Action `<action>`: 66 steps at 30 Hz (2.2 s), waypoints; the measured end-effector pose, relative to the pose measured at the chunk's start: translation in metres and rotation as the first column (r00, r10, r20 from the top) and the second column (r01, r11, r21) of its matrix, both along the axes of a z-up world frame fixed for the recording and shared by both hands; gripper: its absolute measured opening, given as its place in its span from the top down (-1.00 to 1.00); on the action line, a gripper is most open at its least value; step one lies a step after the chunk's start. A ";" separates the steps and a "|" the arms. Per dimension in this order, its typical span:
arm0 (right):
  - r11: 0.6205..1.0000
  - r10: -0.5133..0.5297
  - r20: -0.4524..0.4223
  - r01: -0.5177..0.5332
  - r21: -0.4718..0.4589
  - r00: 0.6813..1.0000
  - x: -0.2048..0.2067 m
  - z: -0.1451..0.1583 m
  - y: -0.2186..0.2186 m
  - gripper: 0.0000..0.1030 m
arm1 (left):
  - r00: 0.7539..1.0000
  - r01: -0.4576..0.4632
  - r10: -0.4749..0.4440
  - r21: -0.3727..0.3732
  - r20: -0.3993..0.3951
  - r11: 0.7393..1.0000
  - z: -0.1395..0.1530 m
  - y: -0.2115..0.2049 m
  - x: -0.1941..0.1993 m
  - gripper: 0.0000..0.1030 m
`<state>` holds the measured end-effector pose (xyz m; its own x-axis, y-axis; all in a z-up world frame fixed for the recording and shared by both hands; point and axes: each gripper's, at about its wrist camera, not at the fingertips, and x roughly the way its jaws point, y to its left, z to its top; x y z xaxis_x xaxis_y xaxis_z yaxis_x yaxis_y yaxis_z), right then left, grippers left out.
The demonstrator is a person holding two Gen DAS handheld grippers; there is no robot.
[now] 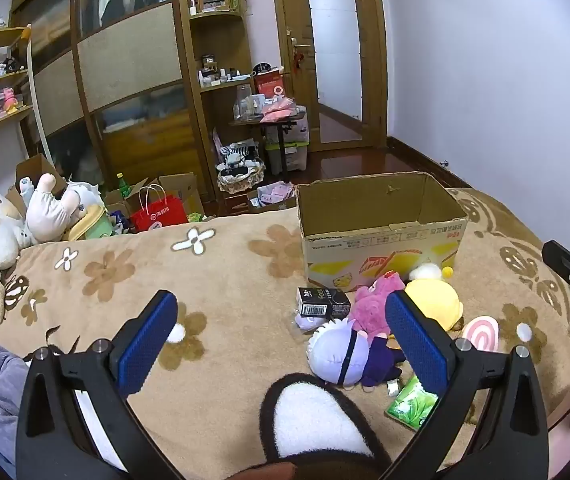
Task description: Organize soft objects
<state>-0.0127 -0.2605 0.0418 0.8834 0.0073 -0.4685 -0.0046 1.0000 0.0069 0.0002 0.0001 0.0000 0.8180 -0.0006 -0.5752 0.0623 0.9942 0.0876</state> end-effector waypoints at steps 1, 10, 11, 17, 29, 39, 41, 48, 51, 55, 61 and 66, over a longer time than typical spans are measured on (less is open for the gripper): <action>1.000 0.000 -0.004 0.000 -0.001 1.000 0.000 0.000 0.000 -1.00 | 1.000 0.000 0.000 0.001 -0.001 1.000 0.000 0.000 0.000 -0.99; 1.000 -0.002 -0.009 0.002 0.004 1.000 0.000 0.000 -0.002 -1.00 | 1.000 -0.001 0.001 0.007 0.003 1.000 0.000 0.000 -0.001 -0.99; 1.000 -0.003 -0.010 0.003 0.004 1.000 0.000 0.000 -0.002 -1.00 | 1.000 -0.002 0.002 0.008 0.001 1.000 0.000 0.000 0.000 -0.99; 1.000 -0.004 -0.013 0.004 0.006 1.000 0.001 -0.001 -0.002 -1.00 | 1.000 -0.002 0.002 0.010 0.005 1.000 0.000 0.000 -0.001 -0.99; 1.000 -0.006 -0.016 0.006 0.006 1.000 0.002 -0.001 -0.002 -1.00 | 1.000 -0.003 0.003 0.014 0.004 1.000 0.000 0.000 0.000 -0.99; 1.000 -0.004 -0.016 0.004 0.003 1.000 0.001 -0.001 -0.002 -1.00 | 1.000 -0.003 0.003 0.014 0.008 1.000 0.001 0.000 0.000 -0.99; 1.000 -0.005 -0.016 0.005 0.003 1.000 0.001 -0.002 -0.001 -1.00 | 1.000 -0.003 0.003 0.014 0.008 1.000 0.000 0.003 0.000 -0.99; 1.000 -0.005 -0.018 0.005 0.005 1.000 0.001 -0.001 -0.002 -1.00 | 1.000 -0.003 0.003 0.016 0.007 1.000 0.000 0.003 0.000 -0.99; 1.000 -0.005 -0.017 0.005 0.005 1.000 0.001 -0.001 -0.002 -1.00 | 1.000 -0.003 0.003 0.016 0.007 1.000 0.001 0.003 0.000 -0.99; 1.000 -0.004 -0.017 0.004 0.006 1.000 0.001 -0.001 -0.003 -1.00 | 1.000 -0.003 0.003 0.017 0.008 1.000 0.001 0.003 0.000 -0.99; 1.000 -0.005 -0.018 0.005 0.006 1.000 0.001 -0.001 -0.002 -1.00 | 1.000 -0.003 0.002 0.017 0.007 1.000 0.000 0.003 0.000 -0.99; 1.000 -0.006 -0.018 0.006 0.006 1.000 0.001 -0.001 -0.003 -1.00 | 1.000 -0.002 0.002 0.018 0.009 1.000 0.000 0.003 0.000 -0.99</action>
<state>-0.0113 -0.2631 0.0413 0.8749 0.0051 -0.4842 0.0013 0.9999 0.0129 0.0001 0.0026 0.0005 0.8232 0.0112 -0.5676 0.0596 0.9926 0.1061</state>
